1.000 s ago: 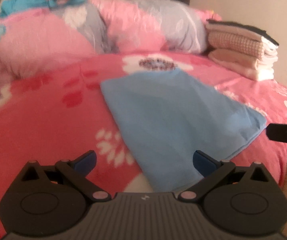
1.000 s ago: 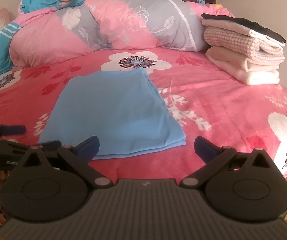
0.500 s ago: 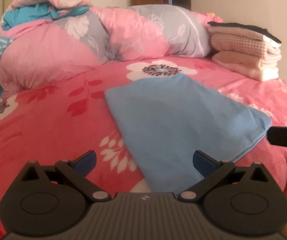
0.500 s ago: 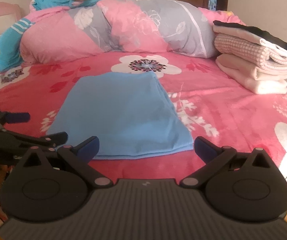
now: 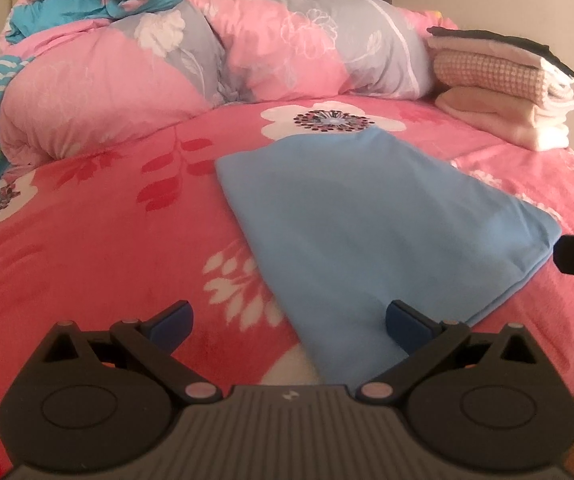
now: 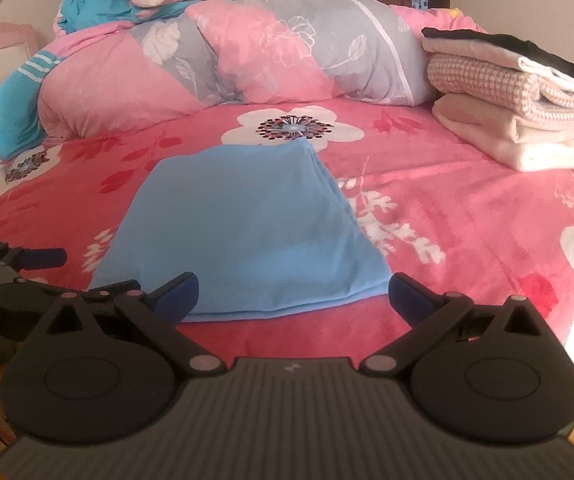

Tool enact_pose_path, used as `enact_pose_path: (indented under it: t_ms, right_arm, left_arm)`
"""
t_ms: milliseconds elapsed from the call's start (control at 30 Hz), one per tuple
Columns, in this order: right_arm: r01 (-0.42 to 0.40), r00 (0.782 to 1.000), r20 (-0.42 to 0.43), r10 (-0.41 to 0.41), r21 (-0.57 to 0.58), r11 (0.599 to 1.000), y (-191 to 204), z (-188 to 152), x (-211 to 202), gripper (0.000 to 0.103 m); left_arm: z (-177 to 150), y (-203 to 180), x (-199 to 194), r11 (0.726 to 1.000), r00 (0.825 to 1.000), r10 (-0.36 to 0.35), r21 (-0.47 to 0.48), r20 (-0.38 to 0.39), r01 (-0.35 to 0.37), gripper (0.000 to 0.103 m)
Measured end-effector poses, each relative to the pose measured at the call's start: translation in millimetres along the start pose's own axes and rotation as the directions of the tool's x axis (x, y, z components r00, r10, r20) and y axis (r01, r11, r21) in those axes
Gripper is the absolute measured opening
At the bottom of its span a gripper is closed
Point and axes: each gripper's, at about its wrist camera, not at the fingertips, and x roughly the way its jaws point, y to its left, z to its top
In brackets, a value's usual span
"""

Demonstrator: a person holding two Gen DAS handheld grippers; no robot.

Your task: Fold clothes

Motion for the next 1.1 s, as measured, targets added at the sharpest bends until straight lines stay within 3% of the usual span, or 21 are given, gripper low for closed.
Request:
enact_pose_path:
  t_ms: [1100]
  right_arm:
    - [-0.028, 0.999, -0.030, 0.029, 0.028, 0.999, 4.3, -4.0, 8.8, 0.102]
  left_arm:
    - [0.0, 9.1, 5.4, 0.997, 0.998, -0.042, -0.059, -0.047, 0.039, 0.103]
